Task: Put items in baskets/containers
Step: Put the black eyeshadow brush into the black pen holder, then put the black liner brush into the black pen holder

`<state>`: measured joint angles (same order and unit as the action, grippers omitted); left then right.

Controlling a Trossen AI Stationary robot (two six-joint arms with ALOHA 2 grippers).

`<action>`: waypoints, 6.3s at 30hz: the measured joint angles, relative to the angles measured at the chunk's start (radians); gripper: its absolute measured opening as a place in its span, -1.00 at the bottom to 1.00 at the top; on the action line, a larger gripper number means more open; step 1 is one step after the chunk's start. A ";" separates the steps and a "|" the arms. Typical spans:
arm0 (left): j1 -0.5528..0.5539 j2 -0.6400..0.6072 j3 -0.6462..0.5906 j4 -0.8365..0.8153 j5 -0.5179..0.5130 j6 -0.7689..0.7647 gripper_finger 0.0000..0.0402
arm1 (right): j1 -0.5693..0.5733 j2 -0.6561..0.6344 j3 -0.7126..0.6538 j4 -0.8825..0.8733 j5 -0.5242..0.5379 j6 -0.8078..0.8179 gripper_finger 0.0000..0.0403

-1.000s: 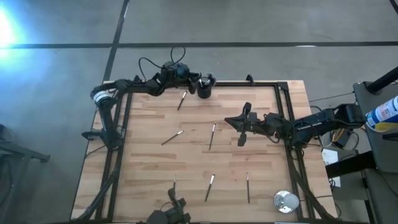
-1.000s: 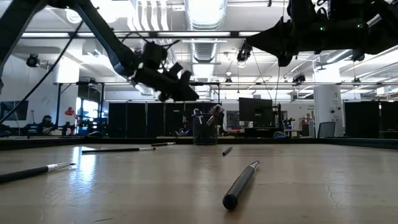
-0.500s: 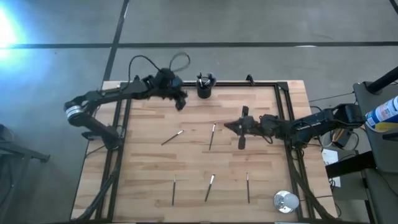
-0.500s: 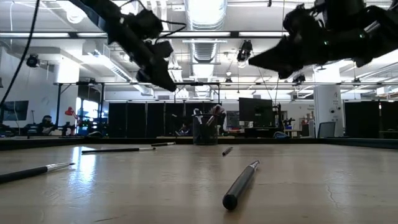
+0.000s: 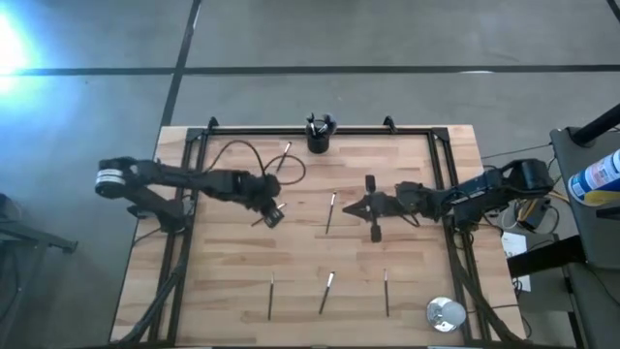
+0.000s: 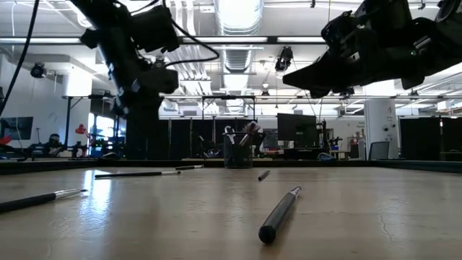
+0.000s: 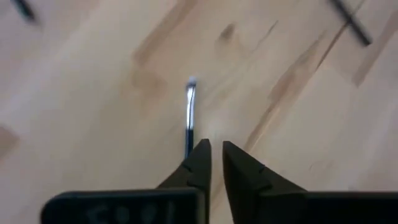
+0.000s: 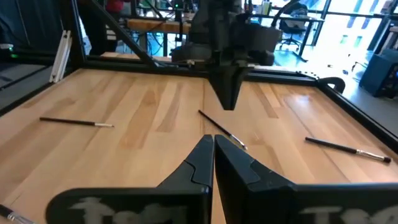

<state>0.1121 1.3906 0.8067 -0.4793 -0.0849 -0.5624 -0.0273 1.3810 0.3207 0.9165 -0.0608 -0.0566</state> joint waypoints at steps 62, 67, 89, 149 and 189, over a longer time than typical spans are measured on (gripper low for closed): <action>0.002 0.105 -0.446 1.653 -0.020 0.069 -1.00 | 0.000 0.343 0.005 0.447 0.027 0.323 -0.95; 0.000 0.166 -0.411 1.809 0.063 0.139 -1.00 | -0.004 0.491 0.094 0.591 0.027 0.425 -0.79; -0.001 0.234 -0.238 1.804 0.223 0.306 -1.00 | -0.051 0.469 0.304 0.495 0.022 0.401 -0.32; 0.065 -0.046 -0.475 1.636 0.125 0.397 -0.62 | -0.635 0.572 0.745 -0.275 -0.041 0.144 -0.61; -0.393 -0.001 -0.039 0.241 -0.400 -0.284 -1.00 | -0.165 0.069 -0.176 0.400 0.221 0.303 -0.96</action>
<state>-0.2806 1.3891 0.7673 -0.2379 -0.4849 -0.8467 -0.1921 1.4505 0.1449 1.3161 0.1604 0.2465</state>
